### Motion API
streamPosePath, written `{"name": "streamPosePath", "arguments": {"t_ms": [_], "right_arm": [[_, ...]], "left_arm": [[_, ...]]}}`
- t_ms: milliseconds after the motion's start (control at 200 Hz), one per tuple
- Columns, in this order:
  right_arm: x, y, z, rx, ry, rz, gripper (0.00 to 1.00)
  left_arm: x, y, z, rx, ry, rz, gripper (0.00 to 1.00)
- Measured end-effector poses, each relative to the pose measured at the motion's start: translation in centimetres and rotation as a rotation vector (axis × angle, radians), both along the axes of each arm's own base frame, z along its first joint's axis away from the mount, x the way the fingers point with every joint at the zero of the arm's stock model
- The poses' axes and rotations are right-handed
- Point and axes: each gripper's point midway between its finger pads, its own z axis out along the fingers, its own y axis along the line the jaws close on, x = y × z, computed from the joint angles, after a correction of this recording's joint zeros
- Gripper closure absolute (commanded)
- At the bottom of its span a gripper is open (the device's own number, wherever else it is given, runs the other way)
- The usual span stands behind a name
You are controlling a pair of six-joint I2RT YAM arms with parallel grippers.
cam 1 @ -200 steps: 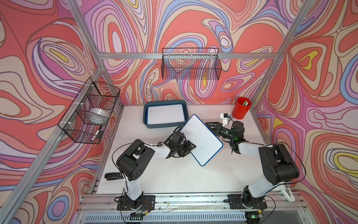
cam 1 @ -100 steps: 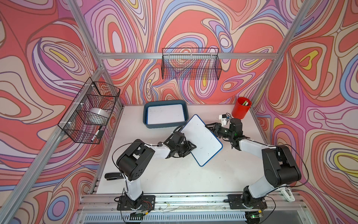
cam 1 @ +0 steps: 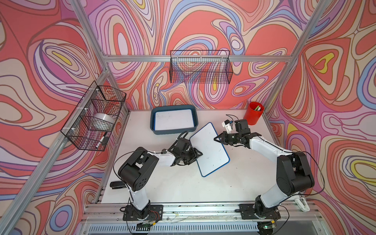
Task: Put the whiteboard into the storage box
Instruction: Pick up the whiteboard at the center of the board.
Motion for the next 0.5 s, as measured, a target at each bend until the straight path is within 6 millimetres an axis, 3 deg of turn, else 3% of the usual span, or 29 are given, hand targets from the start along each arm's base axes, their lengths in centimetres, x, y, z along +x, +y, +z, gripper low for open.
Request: {"name": "streamPosePath", "arguments": {"t_ms": [120,255,376,501], "right_arm": [[-2.1,0.8,-0.5,0.020,0.088,0.049,1.00],[-3.4,1.4,0.0,0.062,0.142,0.075,1.00],[-3.3,1.7,2.1,0.122,0.128,0.063,1.00],[-2.5,2.1,5.4,0.204,0.059,0.029,1.00]], "left_arm": [[0.1,2.6,0.9,0.059,-0.035,0.030,0.40],[1.6,5.5,5.1,0.075,-0.157,0.089,0.40],[2.3,9.1,7.3,0.098,-0.227,0.159,0.39],[1.8,12.6,6.6,0.165,-0.215,0.214,0.39]]}}
